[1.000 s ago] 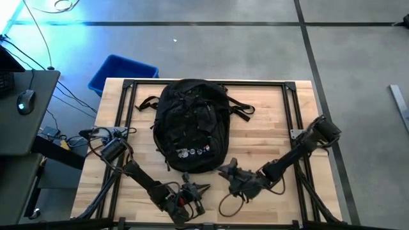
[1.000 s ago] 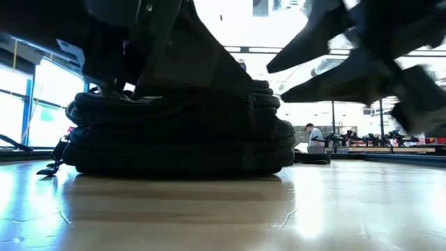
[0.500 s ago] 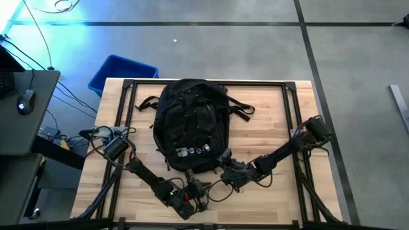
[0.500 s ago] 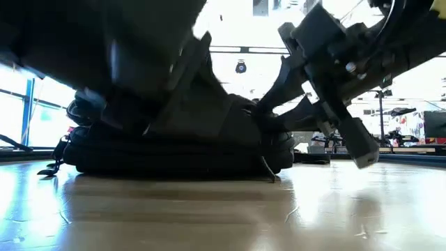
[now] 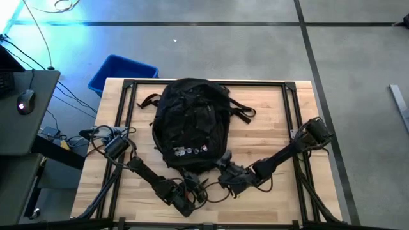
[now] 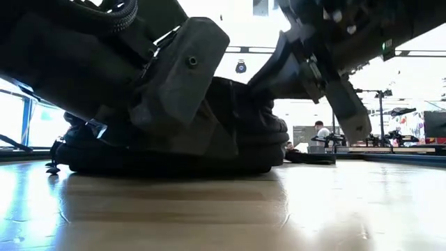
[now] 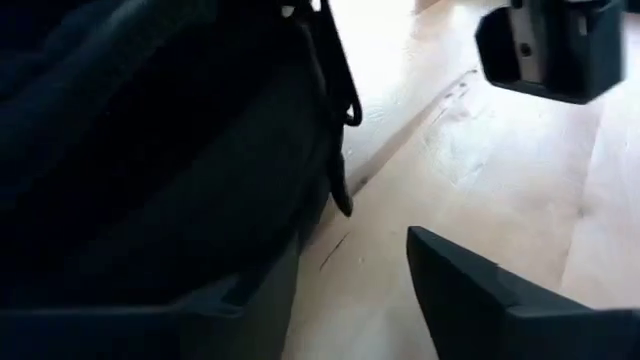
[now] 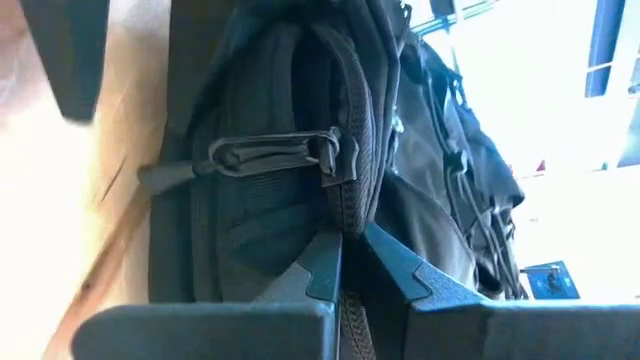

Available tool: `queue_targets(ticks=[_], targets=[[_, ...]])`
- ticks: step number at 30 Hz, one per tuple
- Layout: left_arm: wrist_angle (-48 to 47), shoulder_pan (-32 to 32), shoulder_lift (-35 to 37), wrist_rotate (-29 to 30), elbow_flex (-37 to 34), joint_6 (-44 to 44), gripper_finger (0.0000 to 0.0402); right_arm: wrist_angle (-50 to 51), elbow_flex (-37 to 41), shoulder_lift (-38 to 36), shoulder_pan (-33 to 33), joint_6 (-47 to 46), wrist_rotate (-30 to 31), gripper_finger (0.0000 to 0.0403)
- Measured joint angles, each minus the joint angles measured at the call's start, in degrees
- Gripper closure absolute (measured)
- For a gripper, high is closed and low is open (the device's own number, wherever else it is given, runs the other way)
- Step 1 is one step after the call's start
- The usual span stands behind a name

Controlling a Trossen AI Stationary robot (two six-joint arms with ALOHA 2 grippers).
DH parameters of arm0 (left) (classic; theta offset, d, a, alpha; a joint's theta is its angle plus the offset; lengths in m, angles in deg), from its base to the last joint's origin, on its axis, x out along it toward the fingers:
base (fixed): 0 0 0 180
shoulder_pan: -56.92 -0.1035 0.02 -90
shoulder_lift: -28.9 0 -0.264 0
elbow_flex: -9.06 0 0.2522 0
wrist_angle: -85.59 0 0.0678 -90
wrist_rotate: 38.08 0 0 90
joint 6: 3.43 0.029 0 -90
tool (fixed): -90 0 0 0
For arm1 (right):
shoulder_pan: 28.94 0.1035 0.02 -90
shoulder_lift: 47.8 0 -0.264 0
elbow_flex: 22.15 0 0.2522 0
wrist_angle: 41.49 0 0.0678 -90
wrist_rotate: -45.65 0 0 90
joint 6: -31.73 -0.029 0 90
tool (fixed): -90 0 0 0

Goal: Unpack backpack
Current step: Close the black backpack

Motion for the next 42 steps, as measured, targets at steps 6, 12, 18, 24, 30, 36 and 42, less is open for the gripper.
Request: queue_targets(ticks=[6,12,18,24,30,36,42], targets=[[2.3,-0.2,0.0,3.4,0.0,2.3,0.0202,0.2,-1.1,0.0,0.3,-0.4,-0.2,0.0399],[5.5,-1.1,-0.1,8.4,-0.1,7.2,0.0201,0.0,-1.2,-0.1,0.3,-1.3,-1.9,0.04],[8.7,-2.9,-0.1,9.9,-0.1,10.9,0.0211,0.0,-1.2,-0.2,0.3,-1.8,-1.8,0.04],[13.7,-3.8,-0.1,8.7,-0.2,16.6,0.0217,0.7,-1.2,-0.2,0.3,-4.2,-2.3,0.04],[14.3,-2.7,-0.1,2.3,-0.1,16.9,0.0229,3.1,-1.2,-0.2,1.5,-4.5,0.9,0.04],[17.8,1.5,-0.1,1.8,0.0,17.0,0.0229,2.9,-1.3,-0.2,1.8,-4.3,-0.6,0.04],[17.6,4.6,0.0,8.5,0.1,18.1,0.0229,2.9,-1.3,-0.2,1.7,-4.3,-1.3,0.04]])
